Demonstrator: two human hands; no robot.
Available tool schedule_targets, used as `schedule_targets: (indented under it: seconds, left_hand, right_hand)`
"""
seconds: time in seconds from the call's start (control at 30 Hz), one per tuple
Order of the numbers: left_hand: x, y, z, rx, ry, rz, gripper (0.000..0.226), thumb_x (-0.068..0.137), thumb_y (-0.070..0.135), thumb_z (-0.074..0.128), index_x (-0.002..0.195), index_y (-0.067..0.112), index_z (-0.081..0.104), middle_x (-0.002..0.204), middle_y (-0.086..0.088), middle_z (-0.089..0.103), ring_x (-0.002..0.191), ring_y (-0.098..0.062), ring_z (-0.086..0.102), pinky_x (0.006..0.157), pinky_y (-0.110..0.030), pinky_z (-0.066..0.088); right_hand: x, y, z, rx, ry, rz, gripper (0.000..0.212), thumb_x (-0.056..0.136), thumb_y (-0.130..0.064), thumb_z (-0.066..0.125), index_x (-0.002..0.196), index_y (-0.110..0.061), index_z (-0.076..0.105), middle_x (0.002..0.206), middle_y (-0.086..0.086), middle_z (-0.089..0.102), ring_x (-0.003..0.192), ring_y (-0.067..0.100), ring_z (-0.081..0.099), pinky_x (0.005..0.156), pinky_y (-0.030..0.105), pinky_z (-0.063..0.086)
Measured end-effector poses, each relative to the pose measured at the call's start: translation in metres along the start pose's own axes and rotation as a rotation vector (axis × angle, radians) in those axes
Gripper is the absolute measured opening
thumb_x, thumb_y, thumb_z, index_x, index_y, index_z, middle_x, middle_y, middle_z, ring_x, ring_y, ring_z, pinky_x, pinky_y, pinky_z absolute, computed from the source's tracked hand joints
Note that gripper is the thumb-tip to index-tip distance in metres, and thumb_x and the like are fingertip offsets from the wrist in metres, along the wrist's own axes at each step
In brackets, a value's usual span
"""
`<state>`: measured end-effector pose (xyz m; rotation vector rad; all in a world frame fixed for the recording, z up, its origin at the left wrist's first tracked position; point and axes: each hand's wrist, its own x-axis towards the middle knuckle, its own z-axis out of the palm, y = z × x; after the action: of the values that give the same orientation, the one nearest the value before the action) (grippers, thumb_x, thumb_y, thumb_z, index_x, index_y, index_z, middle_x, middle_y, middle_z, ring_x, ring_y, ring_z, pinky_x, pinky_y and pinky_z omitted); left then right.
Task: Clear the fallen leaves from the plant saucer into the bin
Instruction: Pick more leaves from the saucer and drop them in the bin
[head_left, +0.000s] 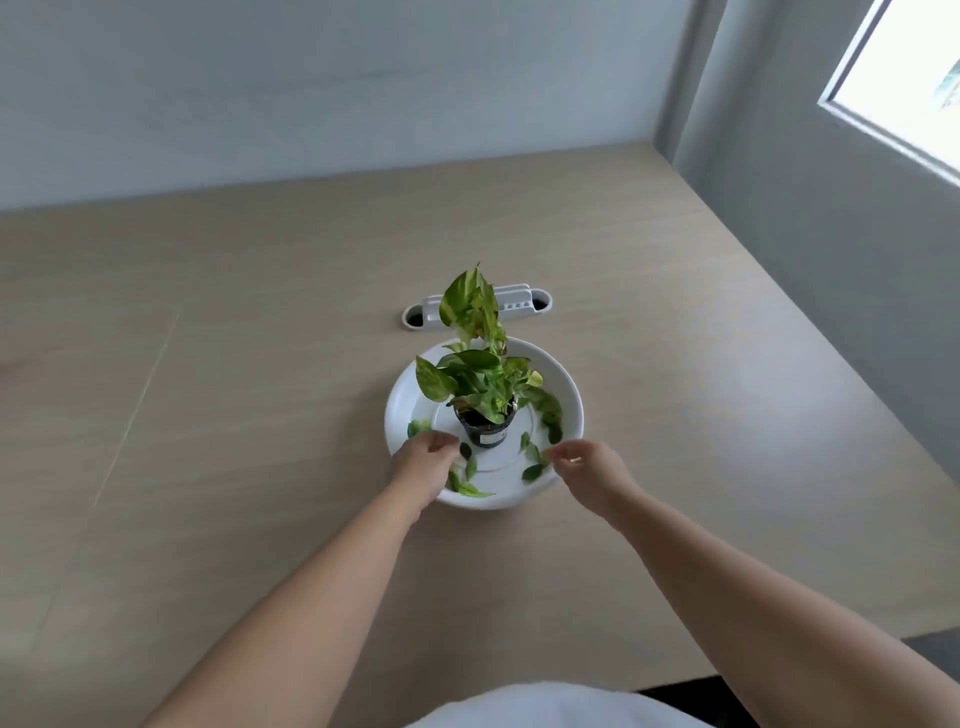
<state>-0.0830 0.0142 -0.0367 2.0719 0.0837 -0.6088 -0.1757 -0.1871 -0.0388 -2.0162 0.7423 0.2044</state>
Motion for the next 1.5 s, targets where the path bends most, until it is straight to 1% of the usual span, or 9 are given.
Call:
schedule_targets:
  seconds: [0.17,0.43,0.57,0.67,0.73,0.8,0.93,1.17,1.5]
  left_hand:
    - [0.025,-0.013,-0.022,0.448,-0.079,0.121,0.038,0.086,0.017,0.053,0.121,0.025,0.064,0.129,0.001,0.052,0.117,-0.02,0.053,0.088,-0.022,0.039]
    - [0.054,-0.03,-0.026,0.902,-0.201,0.34,0.057,0.088,0.032,0.054,0.143,0.027,0.041,0.15,-0.007,0.032,0.136,-0.029,0.027,0.113,-0.037,0.027]
    - [0.072,-0.035,-0.025,1.083,-0.147,0.313,0.065,0.091,0.05,0.039,0.15,0.031,0.022,0.162,-0.007,0.008,0.149,-0.028,-0.001,0.117,-0.051,-0.007]
    - [0.077,-0.037,-0.022,1.105,-0.162,0.335,0.062,0.09,0.051,0.035,0.148,0.03,0.025,0.161,-0.006,0.014,0.149,-0.028,0.003,0.113,-0.059,-0.012]
    - [0.073,-0.035,-0.02,1.073,-0.157,0.351,0.051,0.09,0.046,0.038,0.138,0.028,0.039,0.149,-0.006,0.032,0.14,-0.03,0.028,0.112,-0.063,-0.006]
    - [0.067,-0.035,-0.018,1.043,-0.116,0.367,0.035,0.091,0.039,0.04,0.118,0.022,0.054,0.122,-0.005,0.049,0.115,-0.028,0.051,0.112,-0.065,0.003]
    - [0.06,-0.047,-0.014,1.093,0.066,0.535,0.034,0.086,0.035,0.036,0.084,0.016,0.063,0.082,-0.002,0.057,0.077,-0.03,0.06,0.097,-0.064,0.034]
    - [0.065,-0.036,-0.003,0.973,-0.168,0.586,0.043,0.093,0.035,0.044,0.135,0.032,0.05,0.146,0.006,0.041,0.136,-0.023,0.033,0.111,-0.039,0.023]
    - [0.06,-0.04,-0.007,0.893,-0.136,0.705,0.035,0.086,0.046,0.044,0.093,0.025,0.07,0.091,0.009,0.067,0.092,-0.019,0.059,0.083,-0.033,0.045]
  right_hand:
    - [0.011,-0.015,0.02,-0.306,-0.097,-0.103,0.035,0.089,-0.016,0.05,0.119,-0.023,0.066,0.121,0.002,0.058,0.106,0.026,0.057,0.078,0.024,0.043]
    - [0.016,-0.01,0.025,-0.491,-0.144,-0.135,0.041,0.09,-0.015,0.05,0.13,-0.018,0.059,0.135,0.005,0.05,0.123,0.027,0.05,0.104,0.031,0.039]
    - [0.033,-0.011,0.025,-0.547,-0.181,-0.144,0.042,0.088,-0.017,0.051,0.13,-0.019,0.058,0.132,0.005,0.051,0.12,0.027,0.051,0.102,0.034,0.042]
    - [0.046,-0.014,0.024,-0.626,-0.2,-0.148,0.046,0.087,-0.021,0.051,0.133,-0.023,0.054,0.13,0.005,0.049,0.121,0.028,0.047,0.099,0.038,0.043]
    - [0.053,-0.017,0.025,-0.743,-0.184,-0.176,0.05,0.087,-0.027,0.05,0.137,-0.028,0.048,0.13,0.005,0.046,0.125,0.029,0.041,0.103,0.038,0.037]
    - [0.058,-0.018,0.027,-0.81,-0.175,-0.213,0.056,0.087,-0.03,0.049,0.142,-0.031,0.039,0.134,0.003,0.042,0.129,0.028,0.034,0.109,0.038,0.027]
    - [0.062,-0.015,0.032,-0.818,-0.207,-0.28,0.056,0.086,-0.027,0.048,0.142,-0.03,0.04,0.135,0.001,0.041,0.126,0.027,0.034,0.108,0.037,0.027]
    - [0.059,-0.006,0.027,-0.916,-0.092,-0.394,0.03,0.092,-0.026,0.041,0.096,-0.02,0.07,0.101,-0.002,0.061,0.103,0.023,0.051,0.091,0.032,0.036]
    - [0.05,-0.003,0.035,-0.776,-0.134,-0.444,0.03,0.091,-0.019,0.039,0.089,-0.016,0.07,0.089,0.0,0.065,0.082,0.025,0.061,0.074,0.028,0.037]
